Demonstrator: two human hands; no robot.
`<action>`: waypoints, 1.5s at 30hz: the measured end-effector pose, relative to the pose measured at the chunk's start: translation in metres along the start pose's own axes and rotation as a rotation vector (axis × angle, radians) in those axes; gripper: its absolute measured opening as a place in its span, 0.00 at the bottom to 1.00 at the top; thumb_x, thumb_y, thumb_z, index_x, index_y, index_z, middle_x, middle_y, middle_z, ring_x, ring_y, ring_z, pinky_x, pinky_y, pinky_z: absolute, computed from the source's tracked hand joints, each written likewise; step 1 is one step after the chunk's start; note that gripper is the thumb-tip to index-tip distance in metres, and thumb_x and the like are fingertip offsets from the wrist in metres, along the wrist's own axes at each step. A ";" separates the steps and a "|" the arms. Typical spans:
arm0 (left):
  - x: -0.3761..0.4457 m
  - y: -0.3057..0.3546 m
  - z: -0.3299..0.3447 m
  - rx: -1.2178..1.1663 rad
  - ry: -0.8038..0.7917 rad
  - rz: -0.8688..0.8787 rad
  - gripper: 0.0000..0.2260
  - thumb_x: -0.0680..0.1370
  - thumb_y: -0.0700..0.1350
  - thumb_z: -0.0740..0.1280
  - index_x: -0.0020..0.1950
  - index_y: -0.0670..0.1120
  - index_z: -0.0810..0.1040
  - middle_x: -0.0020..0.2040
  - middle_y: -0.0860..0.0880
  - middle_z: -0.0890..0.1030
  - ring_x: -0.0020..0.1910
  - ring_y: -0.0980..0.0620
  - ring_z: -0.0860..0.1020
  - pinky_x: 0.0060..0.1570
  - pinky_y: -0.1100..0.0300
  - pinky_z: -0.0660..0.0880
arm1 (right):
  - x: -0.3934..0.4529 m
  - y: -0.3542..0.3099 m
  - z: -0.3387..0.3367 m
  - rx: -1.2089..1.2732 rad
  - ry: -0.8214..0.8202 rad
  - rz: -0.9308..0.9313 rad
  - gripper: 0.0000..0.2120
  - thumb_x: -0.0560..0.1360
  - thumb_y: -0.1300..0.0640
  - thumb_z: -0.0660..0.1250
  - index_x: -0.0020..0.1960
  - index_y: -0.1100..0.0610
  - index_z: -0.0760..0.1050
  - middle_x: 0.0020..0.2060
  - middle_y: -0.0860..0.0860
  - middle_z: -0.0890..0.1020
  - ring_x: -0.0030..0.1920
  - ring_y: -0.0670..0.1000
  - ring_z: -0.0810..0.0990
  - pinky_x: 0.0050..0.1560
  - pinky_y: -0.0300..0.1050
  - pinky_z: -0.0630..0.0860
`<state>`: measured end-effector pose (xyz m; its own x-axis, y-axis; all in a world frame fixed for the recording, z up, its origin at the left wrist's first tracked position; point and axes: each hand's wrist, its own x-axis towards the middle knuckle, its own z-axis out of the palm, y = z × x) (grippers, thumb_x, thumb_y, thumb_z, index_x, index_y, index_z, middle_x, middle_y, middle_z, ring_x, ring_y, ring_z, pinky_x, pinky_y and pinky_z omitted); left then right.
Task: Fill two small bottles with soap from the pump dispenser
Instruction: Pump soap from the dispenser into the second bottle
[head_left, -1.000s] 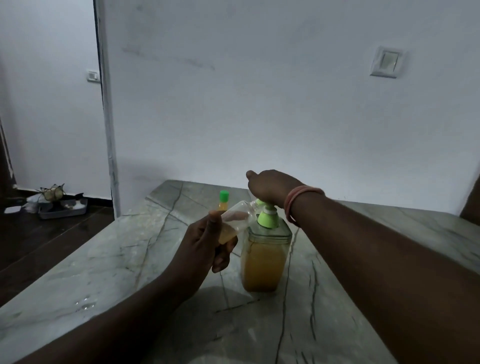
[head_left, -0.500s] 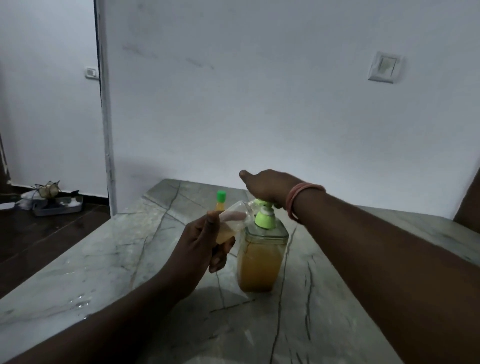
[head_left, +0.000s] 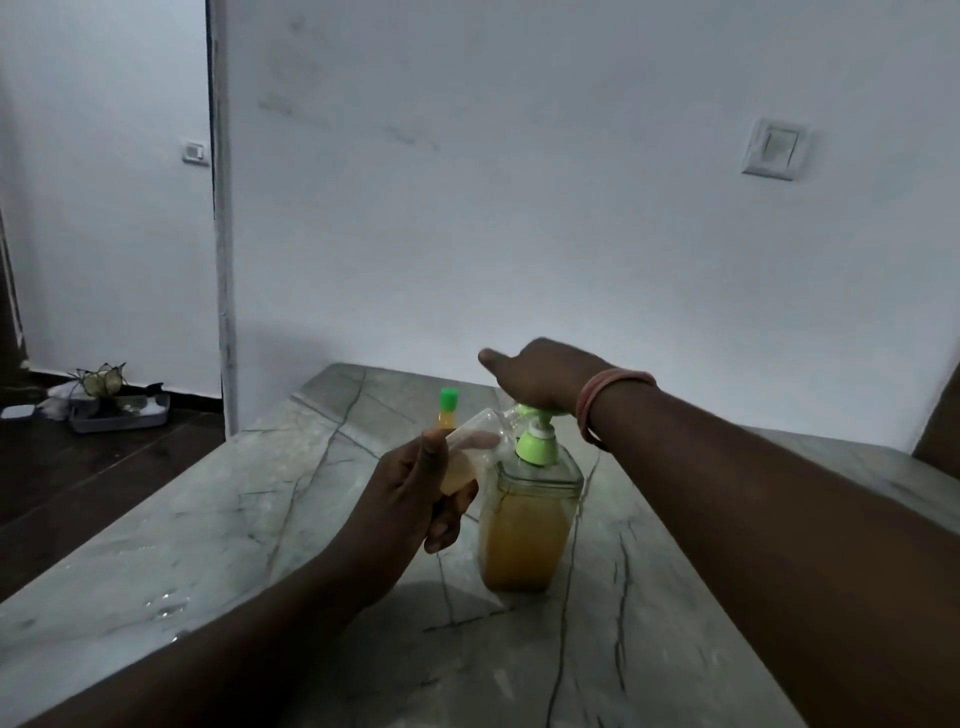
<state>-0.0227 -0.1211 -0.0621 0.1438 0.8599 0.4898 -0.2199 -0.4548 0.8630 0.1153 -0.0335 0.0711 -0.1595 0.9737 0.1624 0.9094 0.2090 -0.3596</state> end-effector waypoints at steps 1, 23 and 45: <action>0.000 0.000 0.000 0.000 -0.005 -0.008 0.38 0.69 0.77 0.62 0.65 0.50 0.80 0.38 0.43 0.75 0.27 0.55 0.68 0.25 0.62 0.68 | 0.002 0.000 0.001 0.037 0.029 -0.013 0.33 0.79 0.34 0.53 0.64 0.61 0.78 0.60 0.58 0.81 0.53 0.58 0.79 0.50 0.46 0.71; 0.001 -0.002 -0.001 -0.027 -0.016 0.002 0.42 0.69 0.78 0.59 0.66 0.46 0.79 0.36 0.43 0.74 0.26 0.54 0.66 0.25 0.62 0.68 | -0.007 0.007 0.009 0.111 -0.007 0.005 0.29 0.81 0.40 0.51 0.55 0.61 0.81 0.40 0.53 0.78 0.32 0.50 0.71 0.31 0.42 0.63; 0.000 0.001 0.001 -0.011 -0.036 0.000 0.41 0.69 0.78 0.59 0.66 0.47 0.79 0.36 0.44 0.74 0.26 0.55 0.67 0.25 0.62 0.68 | 0.000 0.007 0.005 0.124 0.035 -0.050 0.31 0.81 0.37 0.53 0.58 0.62 0.80 0.42 0.55 0.77 0.35 0.52 0.72 0.36 0.43 0.65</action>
<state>-0.0220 -0.1216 -0.0609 0.1786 0.8506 0.4946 -0.2304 -0.4525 0.8615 0.1194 -0.0319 0.0642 -0.1885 0.9585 0.2140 0.8458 0.2692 -0.4606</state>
